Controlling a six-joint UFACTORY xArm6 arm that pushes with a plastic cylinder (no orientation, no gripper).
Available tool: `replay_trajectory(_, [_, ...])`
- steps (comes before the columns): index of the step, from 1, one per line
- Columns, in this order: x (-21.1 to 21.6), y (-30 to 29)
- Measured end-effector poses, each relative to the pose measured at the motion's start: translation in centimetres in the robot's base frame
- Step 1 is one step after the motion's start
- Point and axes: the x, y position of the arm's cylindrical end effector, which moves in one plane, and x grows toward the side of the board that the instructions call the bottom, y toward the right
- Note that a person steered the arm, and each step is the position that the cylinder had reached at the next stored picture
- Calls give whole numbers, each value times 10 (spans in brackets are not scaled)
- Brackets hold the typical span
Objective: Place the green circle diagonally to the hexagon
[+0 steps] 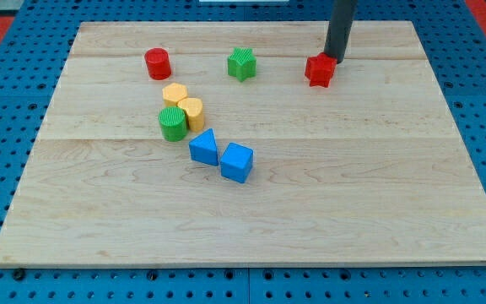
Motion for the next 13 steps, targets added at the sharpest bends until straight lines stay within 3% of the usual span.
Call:
replay_trajectory(1, [-27,78])
replay_trajectory(2, [-2,163])
replay_trajectory(3, [66,163])
replay_trajectory(4, [114,103])
replay_trajectory(8, [155,-213])
replay_trajectory(9, [152,-268])
replay_trajectory(11, [96,-335])
replay_trajectory(13, [58,-356])
